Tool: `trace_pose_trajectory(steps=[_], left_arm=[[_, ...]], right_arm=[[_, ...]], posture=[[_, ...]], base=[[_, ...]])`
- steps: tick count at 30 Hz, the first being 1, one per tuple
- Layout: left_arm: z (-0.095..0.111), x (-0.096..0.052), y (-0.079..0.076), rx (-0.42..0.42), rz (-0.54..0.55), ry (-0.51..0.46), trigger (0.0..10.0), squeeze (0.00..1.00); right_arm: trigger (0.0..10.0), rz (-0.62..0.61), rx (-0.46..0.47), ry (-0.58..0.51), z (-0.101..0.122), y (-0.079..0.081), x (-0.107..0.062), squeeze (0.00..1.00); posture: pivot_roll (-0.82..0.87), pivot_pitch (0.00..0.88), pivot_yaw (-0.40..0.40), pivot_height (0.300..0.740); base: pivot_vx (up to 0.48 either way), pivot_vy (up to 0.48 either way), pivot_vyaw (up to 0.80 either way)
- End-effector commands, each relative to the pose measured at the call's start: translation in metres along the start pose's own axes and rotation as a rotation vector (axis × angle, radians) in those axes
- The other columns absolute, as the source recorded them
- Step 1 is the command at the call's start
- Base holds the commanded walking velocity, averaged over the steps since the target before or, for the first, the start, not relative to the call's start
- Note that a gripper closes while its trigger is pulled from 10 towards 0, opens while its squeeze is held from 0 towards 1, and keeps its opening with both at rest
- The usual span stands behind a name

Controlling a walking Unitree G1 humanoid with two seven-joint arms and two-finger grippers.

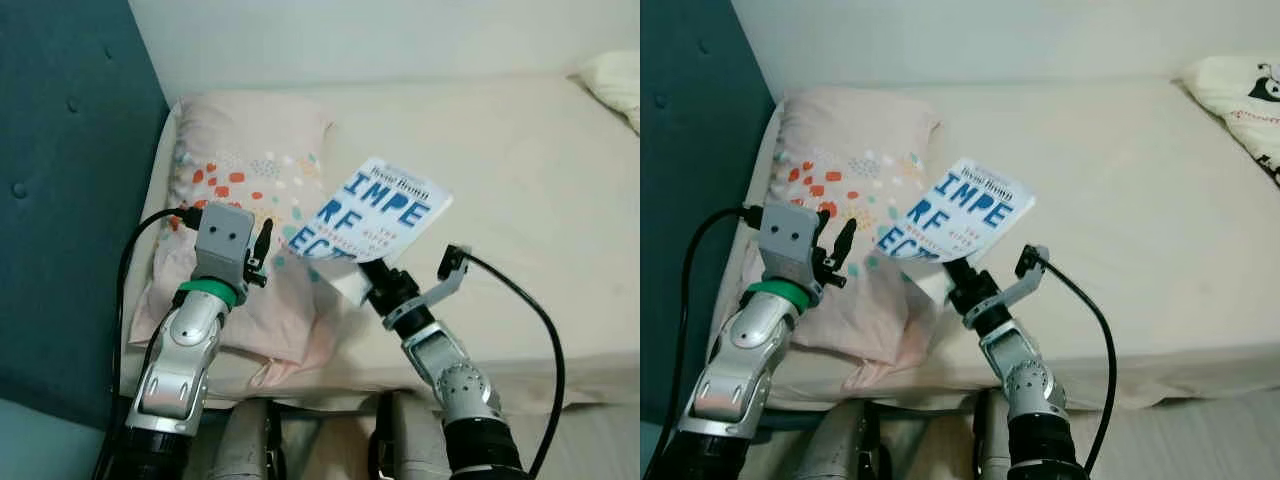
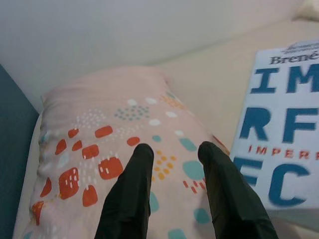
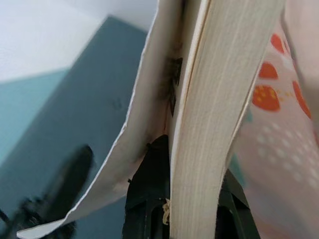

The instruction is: Clean up the room

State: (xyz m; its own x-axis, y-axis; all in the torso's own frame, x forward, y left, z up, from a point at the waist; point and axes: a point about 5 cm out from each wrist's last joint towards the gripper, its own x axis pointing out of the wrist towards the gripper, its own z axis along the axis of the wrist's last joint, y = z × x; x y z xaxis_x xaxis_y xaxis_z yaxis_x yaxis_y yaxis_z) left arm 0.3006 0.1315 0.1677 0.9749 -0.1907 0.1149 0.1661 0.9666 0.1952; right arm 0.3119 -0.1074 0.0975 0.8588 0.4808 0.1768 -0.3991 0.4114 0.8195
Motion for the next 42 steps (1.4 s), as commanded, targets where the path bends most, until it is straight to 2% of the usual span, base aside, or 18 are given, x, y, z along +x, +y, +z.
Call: trace_pose_trajectory(steps=[1, 3, 4, 6, 10, 11, 13, 16, 20, 24, 32, 38, 39, 40, 42], left_arm=[[-0.004, -0.005, 0.003, 0.013, -0.005, 0.027, 10.0, 0.0], [-0.004, -0.009, 0.004, 0.02, -0.01, 0.04, 10.0, 0.0], [-0.004, -0.009, 0.004, 0.02, -0.01, 0.04, 10.0, 0.0], [-0.005, -0.014, 0.006, 0.027, -0.016, 0.056, 10.0, 0.0], [-0.003, -0.018, 0.007, 0.031, -0.017, 0.066, 10.0, 0.0], [-0.003, -0.022, 0.01, 0.035, -0.017, 0.081, 10.0, 0.0], [-0.003, -0.024, 0.01, 0.036, -0.018, 0.086, 10.0, 0.0], [-0.003, -0.029, 0.013, 0.045, -0.021, 0.104, 10.0, 0.0], [-0.003, -0.03, 0.015, 0.047, -0.021, 0.111, 10.0, 0.0], [-0.001, -0.029, 0.017, 0.053, -0.024, 0.121, 10.0, 0.0], [0.001, -0.028, 0.019, 0.063, -0.031, 0.129, 10.0, 0.0], [0.001, -0.033, 0.021, 0.074, -0.03, 0.147, 10.0, 0.0], [0.001, -0.034, 0.022, 0.075, -0.027, 0.148, 10.0, 0.0], [0.002, -0.034, 0.022, 0.077, -0.022, 0.148, 10.0, 0.0], [0.002, -0.035, 0.023, 0.078, -0.018, 0.148, 10.0, 0.0]], right_arm=[[10.0, 0.037, -0.018, 0.048, -0.008, 0.004, 0.002, 0.0], [10.0, 0.045, -0.064, 0.129, -0.013, 0.0, 0.0, 0.0], [10.0, 0.045, -0.064, 0.129, -0.013, 0.0, 0.0, 0.0], [10.0, 0.044, -0.101, 0.196, -0.009, -0.007, -0.003, 0.0], [10.0, 0.032, -0.129, 0.218, -0.002, -0.012, -0.006, 0.0], [10.0, -0.008, -0.173, 0.226, 0.006, -0.021, -0.01, 0.0], [10.0, -0.022, -0.188, 0.228, 0.009, -0.024, -0.012, 0.0], [10.0, -0.11, -0.296, 0.189, 0.034, -0.035, -0.028, 0.0], [10.0, -0.154, -0.35, 0.174, 0.05, -0.041, -0.039, 0.0], [10.0, -0.193, -0.413, 0.199, 0.077, -0.05, -0.058, 0.0], [10.0, -0.203, -0.427, 0.263, 0.087, -0.058, -0.063, 0.0], [10.0, -0.187, -0.397, 0.296, 0.092, -0.061, -0.052, 0.01], [10.0, -0.172, -0.4, 0.311, 0.092, -0.06, -0.048, 0.33], [10.0, -0.16, -0.408, 0.331, 0.093, -0.058, -0.044, 0.99], [10.0, -0.152, -0.413, 0.344, 0.093, -0.056, -0.041, 0.99]], posture=[[0.06, 0.129, 0.126, 0.62], [0.07, 0.166, 0.146, 0.62], [0.07, 0.166, 0.146, 0.62], [0.08, 0.202, 0.158, 0.62], [0.09, 0.229, 0.167, 0.62], [0.09, 0.253, 0.174, 0.62], [0.09, 0.253, 0.174, 0.62], [0.09, 0.297, 0.191, 0.62], [0.09, 0.307, 0.194, 0.62], [0.08, 0.321, 0.207, 0.62], [0.09, 0.339, 0.223, 0.62], [0.1, 0.347, 0.228, 0.62], [0.12, 0.349, 0.226, 0.62], [0.12, 0.347, 0.22, 0.62], [0.12, 0.347, 0.22, 0.62]], base=[[0.0, 0.0, 0.0], [0.0, 0.0, 0.0], [0.0, 0.0, 0.0], [0.0, 0.0, 0.0], [0.0, 0.0, 0.0], [0.0, 0.0, 0.0], [0.0, 0.0, 0.0], [0.0, 0.0, 0.0], [0.0, 0.0, 0.0], [0.0, 0.0, 0.0], [0.0, 0.0, 0.0], [0.0, 0.0, 0.0], [0.0, 0.0, 0.0], [0.0, 0.0, 0.0], [0.0, 0.0, 0.0]])
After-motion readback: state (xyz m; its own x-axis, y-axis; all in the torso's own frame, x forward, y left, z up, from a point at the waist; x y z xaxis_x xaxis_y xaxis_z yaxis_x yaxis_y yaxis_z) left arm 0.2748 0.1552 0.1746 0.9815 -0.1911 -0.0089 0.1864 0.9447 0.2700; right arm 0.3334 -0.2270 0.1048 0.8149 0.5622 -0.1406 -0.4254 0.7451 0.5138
